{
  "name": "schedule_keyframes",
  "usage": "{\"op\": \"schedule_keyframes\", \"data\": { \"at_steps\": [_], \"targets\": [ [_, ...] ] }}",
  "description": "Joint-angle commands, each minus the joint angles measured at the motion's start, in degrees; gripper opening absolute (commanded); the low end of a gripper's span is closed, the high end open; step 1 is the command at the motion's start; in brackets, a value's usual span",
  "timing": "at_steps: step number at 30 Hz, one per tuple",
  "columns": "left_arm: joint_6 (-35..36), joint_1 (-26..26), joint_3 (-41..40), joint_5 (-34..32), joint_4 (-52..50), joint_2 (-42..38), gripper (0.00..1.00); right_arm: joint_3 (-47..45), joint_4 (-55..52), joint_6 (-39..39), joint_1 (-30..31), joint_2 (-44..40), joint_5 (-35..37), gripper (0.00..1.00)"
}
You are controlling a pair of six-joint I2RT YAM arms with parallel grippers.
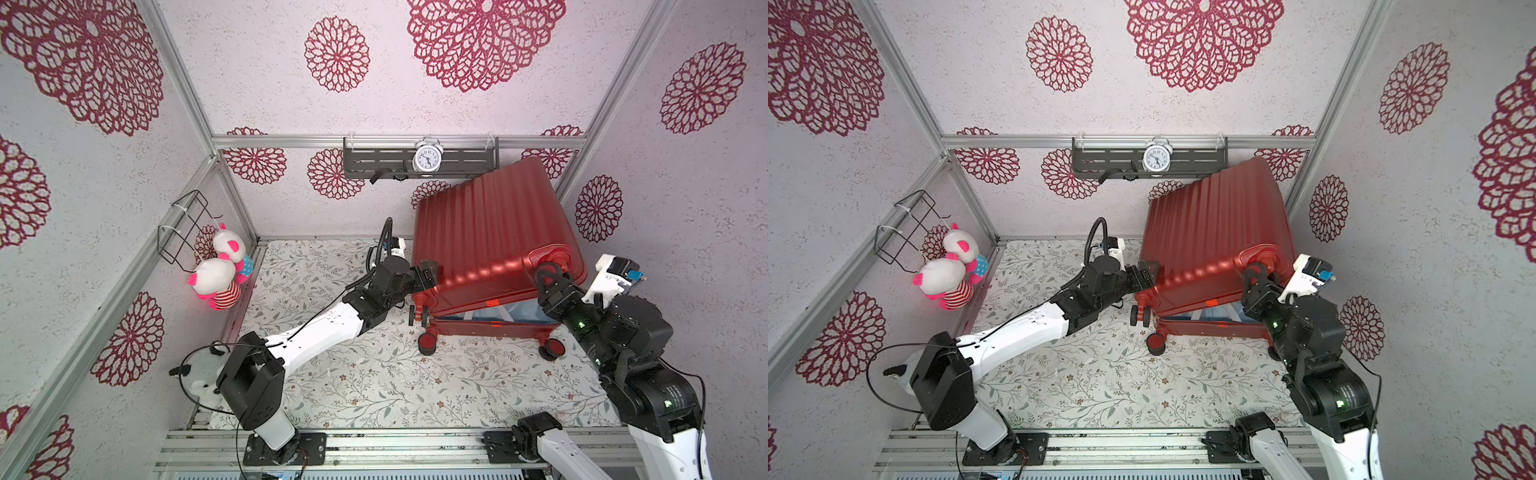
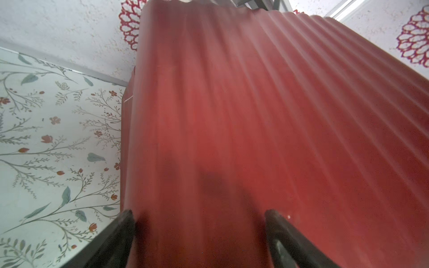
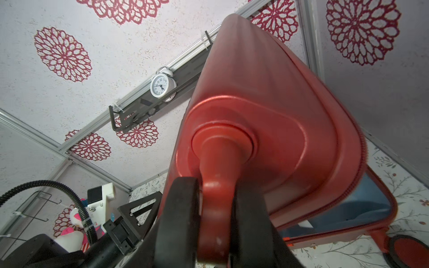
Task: Open the suitcase zippers
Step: Open the suitcase at the center of the board.
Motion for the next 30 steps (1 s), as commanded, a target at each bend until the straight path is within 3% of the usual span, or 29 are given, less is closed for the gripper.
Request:
{"op": "schedule_keyframes", "data": {
  "at_steps": [1,13,24,30],
  "targets": [
    [-0.51,-13.5,-2.1,24.8,-2.45,1.64,0.9,2.08,15.77,-3.92,3.53,0.68,-30.72,0.08],
    [-0.64,-14.62,-6.11,22.31,-2.72,-1.4,0.9,1.28,13.15,-2.77,3.51,-1.45,-29.92,0.06],
    [2.19,-14.67,-10.69,17.47,-7.88,-14.21,0.9,2.26,13.09,0.28,3.46,-3.14,-32.68,0.03],
    [5.93,-13.96,-13.17,9.9,-15.1,-24.04,0.91,-0.24,19.33,4.92,3.51,-3.07,-33.28,0.03]
  ]
}}
